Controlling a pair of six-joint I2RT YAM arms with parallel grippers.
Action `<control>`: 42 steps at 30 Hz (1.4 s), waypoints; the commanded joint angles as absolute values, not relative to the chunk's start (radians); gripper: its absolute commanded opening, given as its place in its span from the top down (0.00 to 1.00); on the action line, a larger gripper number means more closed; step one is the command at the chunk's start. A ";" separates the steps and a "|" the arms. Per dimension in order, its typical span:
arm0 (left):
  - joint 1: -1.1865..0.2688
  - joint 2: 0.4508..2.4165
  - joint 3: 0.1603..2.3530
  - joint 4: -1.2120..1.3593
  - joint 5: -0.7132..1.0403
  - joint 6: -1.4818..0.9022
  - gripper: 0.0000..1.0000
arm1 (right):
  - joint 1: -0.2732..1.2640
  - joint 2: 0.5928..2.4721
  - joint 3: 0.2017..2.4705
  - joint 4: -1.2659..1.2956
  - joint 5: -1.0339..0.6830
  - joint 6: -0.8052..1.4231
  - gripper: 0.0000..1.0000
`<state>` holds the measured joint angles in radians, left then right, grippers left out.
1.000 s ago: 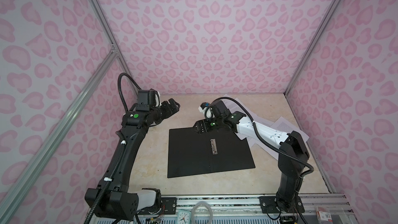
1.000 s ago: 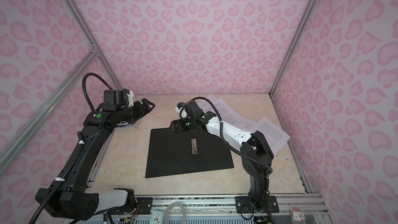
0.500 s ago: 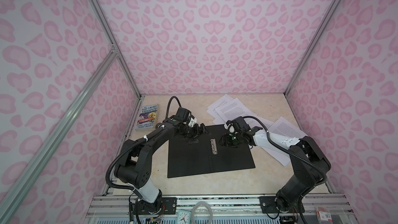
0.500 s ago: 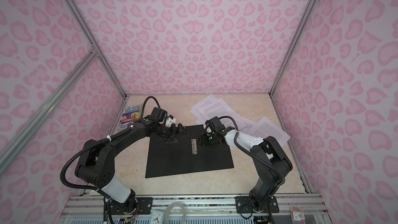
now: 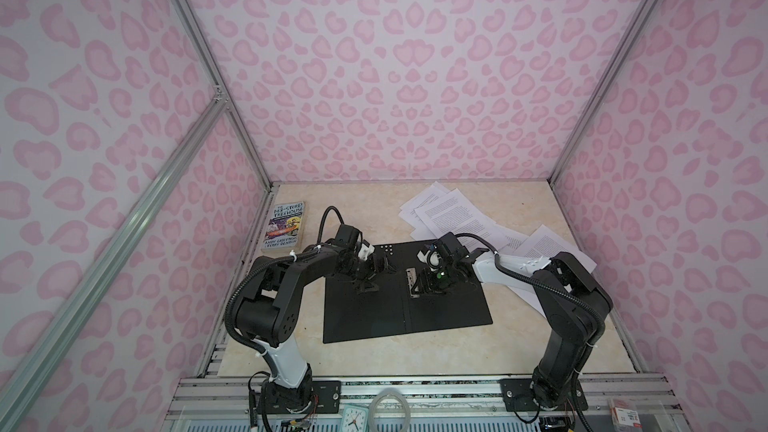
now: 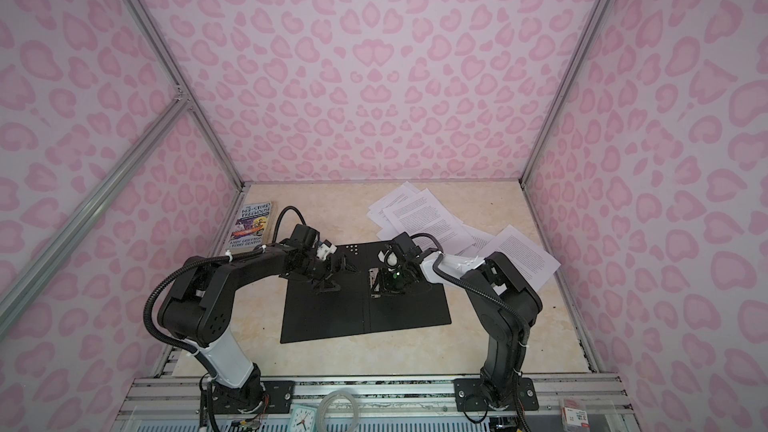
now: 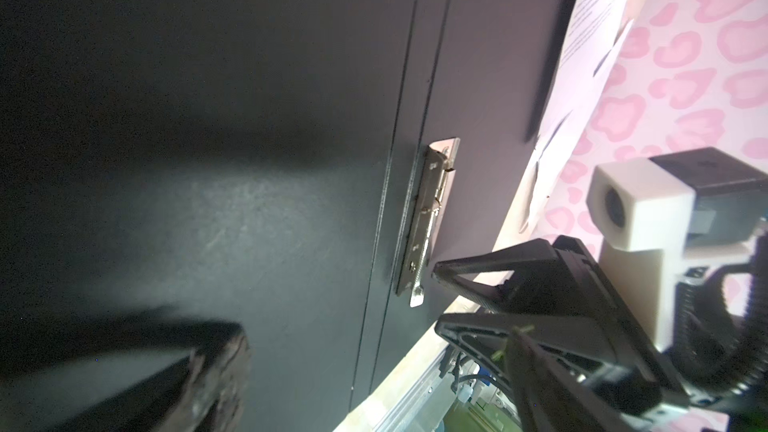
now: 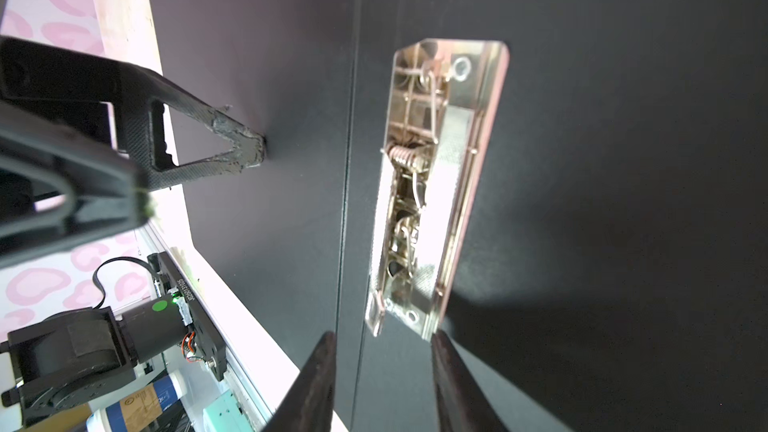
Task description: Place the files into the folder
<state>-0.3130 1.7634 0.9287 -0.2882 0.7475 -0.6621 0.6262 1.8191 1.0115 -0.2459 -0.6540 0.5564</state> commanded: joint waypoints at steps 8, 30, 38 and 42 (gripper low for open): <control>-0.304 1.771 0.897 -0.327 0.611 -0.644 0.02 | 0.626 1.875 1.038 -0.242 -0.702 0.533 0.74; -0.303 1.789 0.917 -0.360 0.572 -0.630 0.02 | 0.631 1.921 1.044 -0.277 -0.662 0.498 1.00; -0.301 1.793 0.930 -0.388 0.550 -0.622 0.02 | 0.605 1.952 0.981 -0.251 -0.627 0.496 1.00; -0.301 1.796 0.940 -0.403 0.543 -0.612 0.02 | 0.600 1.978 0.962 -0.250 -0.595 0.496 1.00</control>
